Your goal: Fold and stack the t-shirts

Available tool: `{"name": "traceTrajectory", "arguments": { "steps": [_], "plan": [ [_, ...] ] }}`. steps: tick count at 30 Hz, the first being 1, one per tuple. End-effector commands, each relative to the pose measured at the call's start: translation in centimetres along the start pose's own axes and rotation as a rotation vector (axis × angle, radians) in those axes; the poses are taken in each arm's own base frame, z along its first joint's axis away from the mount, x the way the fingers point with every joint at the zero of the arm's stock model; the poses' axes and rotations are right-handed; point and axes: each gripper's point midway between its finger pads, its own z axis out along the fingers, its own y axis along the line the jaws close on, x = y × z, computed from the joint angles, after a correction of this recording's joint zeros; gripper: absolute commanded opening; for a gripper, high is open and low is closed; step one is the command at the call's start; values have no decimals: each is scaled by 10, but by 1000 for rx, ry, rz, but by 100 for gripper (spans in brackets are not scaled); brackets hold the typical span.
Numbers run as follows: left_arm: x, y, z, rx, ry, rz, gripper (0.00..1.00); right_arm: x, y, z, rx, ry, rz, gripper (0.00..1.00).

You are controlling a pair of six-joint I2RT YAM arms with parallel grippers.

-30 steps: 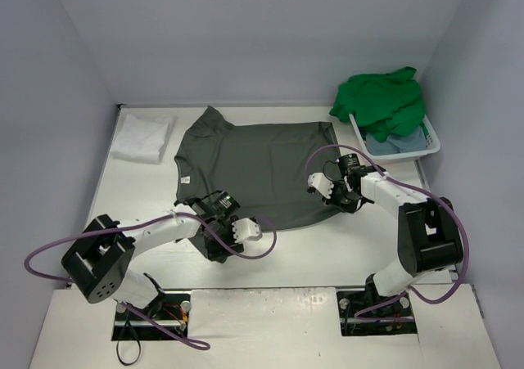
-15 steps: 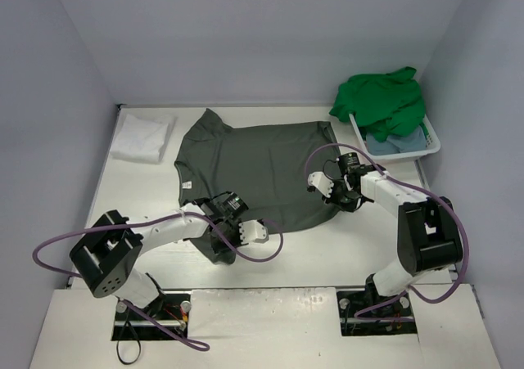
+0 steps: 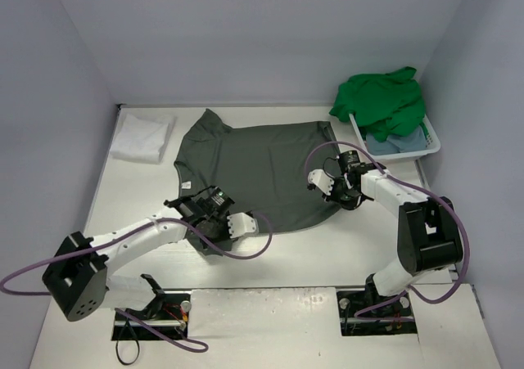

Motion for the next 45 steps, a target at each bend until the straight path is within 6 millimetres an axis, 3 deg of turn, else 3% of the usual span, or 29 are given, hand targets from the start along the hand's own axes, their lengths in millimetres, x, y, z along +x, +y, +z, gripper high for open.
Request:
{"name": "traceTrajectory", "arguments": {
  "steps": [1, 6, 12, 29, 36, 45],
  "plan": [
    [-1, 16, -27, -56, -22, 2, 0, -13, -20, -21, 75, -21, -37, 0],
    [-4, 31, -43, -84, -59, -32, 0, -18, -26, -24, 86, -28, -43, 0],
    [-9, 48, -48, -115, -84, -40, 0, -23, -37, -24, 97, -28, -52, 0],
    [-20, 143, -60, -191, -128, -106, 0, -34, -78, -5, 94, -3, -69, 0],
    [-22, 174, -54, -206, -128, -129, 0, -37, -101, -7, 120, -15, -51, 0],
    [-16, 191, -44, -203, -102, -143, 0, -49, -134, -8, 157, -59, -29, 0]
  ]
}}
